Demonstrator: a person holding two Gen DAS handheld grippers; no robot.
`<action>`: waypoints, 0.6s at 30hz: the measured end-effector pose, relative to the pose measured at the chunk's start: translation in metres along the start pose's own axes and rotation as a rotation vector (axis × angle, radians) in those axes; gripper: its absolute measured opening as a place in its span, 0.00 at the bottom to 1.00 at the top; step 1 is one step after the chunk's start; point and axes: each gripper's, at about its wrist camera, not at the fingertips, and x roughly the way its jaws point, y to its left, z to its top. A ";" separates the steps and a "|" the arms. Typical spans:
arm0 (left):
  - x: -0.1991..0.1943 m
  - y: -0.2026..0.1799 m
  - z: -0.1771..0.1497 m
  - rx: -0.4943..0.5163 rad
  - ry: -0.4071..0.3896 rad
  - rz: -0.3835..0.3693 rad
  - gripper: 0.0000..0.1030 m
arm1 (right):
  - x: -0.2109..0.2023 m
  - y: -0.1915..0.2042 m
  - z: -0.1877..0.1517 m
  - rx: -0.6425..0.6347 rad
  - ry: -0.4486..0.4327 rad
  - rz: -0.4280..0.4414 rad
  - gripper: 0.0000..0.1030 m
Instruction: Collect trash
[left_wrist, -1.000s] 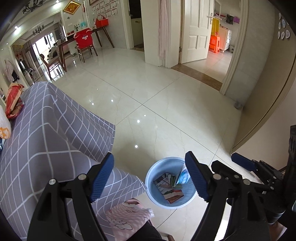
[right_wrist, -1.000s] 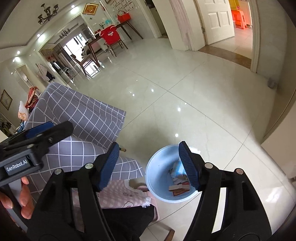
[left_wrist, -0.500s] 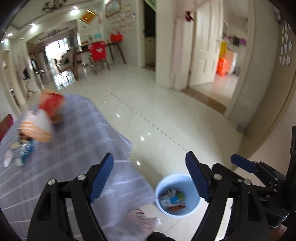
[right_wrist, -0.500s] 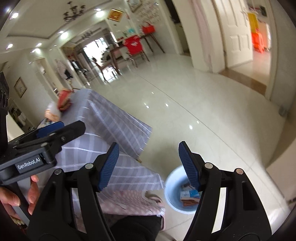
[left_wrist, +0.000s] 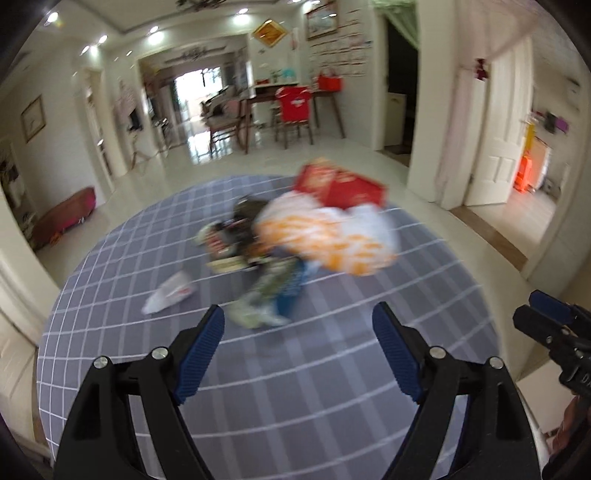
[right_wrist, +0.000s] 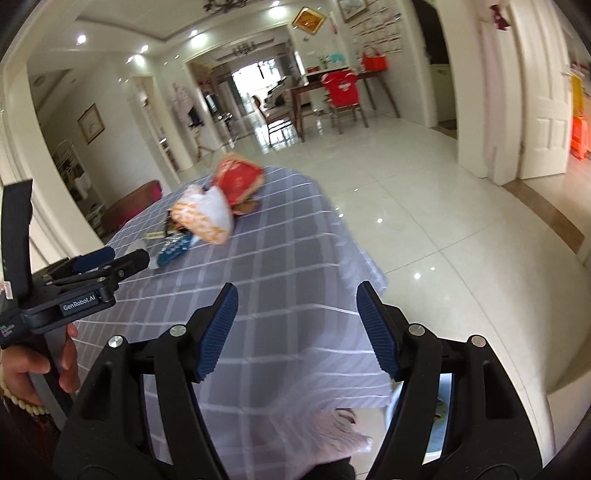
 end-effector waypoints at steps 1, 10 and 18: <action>0.001 0.013 -0.002 -0.017 0.002 0.004 0.78 | 0.008 0.011 0.004 -0.002 0.014 0.028 0.65; 0.009 0.087 -0.007 -0.115 0.006 0.037 0.78 | 0.092 0.106 0.029 -0.030 0.154 0.143 0.62; 0.021 0.101 -0.008 -0.107 0.041 -0.001 0.67 | 0.157 0.153 0.040 -0.112 0.233 -0.010 0.57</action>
